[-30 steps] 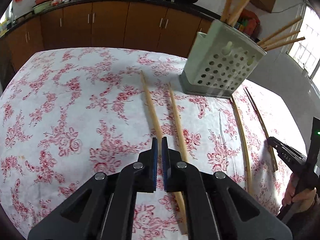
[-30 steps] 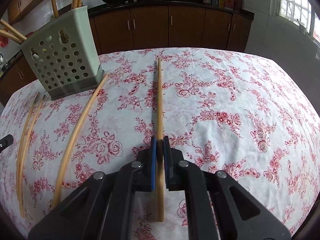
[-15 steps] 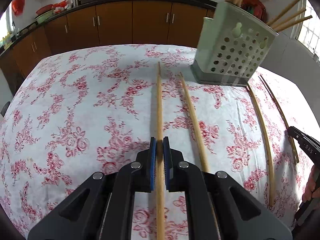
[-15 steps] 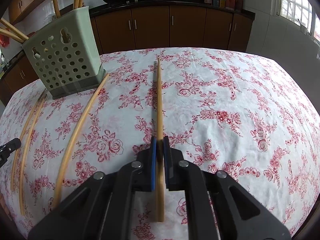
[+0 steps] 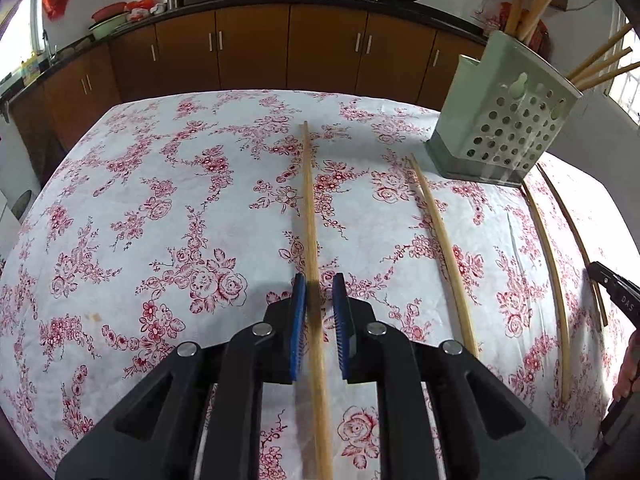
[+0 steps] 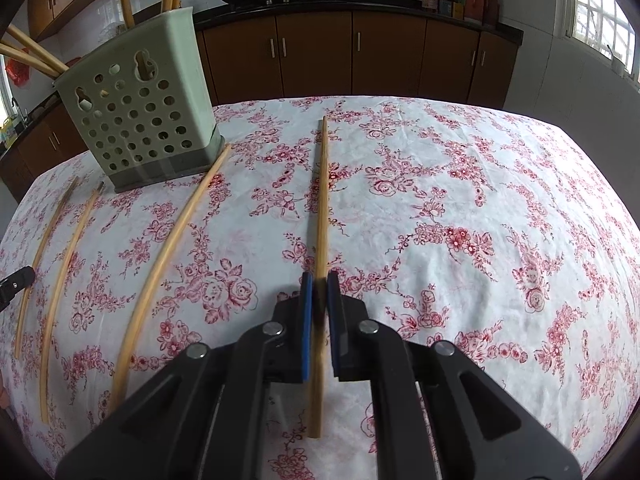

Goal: Organize utensils
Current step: 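Hold both chopsticks and lift them off the cloth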

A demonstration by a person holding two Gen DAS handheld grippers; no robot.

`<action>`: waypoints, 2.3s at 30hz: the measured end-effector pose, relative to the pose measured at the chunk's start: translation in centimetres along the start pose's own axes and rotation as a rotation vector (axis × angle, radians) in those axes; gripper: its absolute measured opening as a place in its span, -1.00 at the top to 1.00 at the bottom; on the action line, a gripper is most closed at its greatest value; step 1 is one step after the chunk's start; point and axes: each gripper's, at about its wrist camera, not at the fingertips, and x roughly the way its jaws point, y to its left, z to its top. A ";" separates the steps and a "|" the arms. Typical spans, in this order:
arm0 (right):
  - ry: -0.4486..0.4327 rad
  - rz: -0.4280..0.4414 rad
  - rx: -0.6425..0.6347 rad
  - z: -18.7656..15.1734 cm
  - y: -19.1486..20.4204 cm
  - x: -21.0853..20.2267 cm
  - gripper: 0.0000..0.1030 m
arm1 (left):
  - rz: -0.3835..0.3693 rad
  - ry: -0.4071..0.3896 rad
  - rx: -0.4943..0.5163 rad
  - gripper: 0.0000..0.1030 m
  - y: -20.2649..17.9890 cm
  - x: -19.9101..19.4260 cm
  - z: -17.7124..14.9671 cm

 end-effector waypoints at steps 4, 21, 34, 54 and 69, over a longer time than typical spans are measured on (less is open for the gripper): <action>-0.001 -0.003 0.005 -0.2 0.2 0.0 0.82 | -0.010 -0.010 0.009 0.65 0.1 -0.4 -0.3; -0.001 -0.020 -0.007 -0.4 0.7 0.0 0.81 | -0.001 -0.009 0.010 0.65 0.0 -0.3 -0.3; 0.000 -0.023 -0.010 -0.4 0.7 0.0 0.81 | 0.002 -0.009 0.012 0.65 0.1 -0.4 -0.3; 0.002 -0.006 0.018 -2.3 0.1 -1.4 0.81 | 0.018 -0.008 0.003 0.66 -0.4 -1.4 -1.6; -0.024 0.018 0.040 -2.1 -0.3 -2.2 0.85 | 0.006 -0.002 0.007 0.86 0.0 -1.7 -1.7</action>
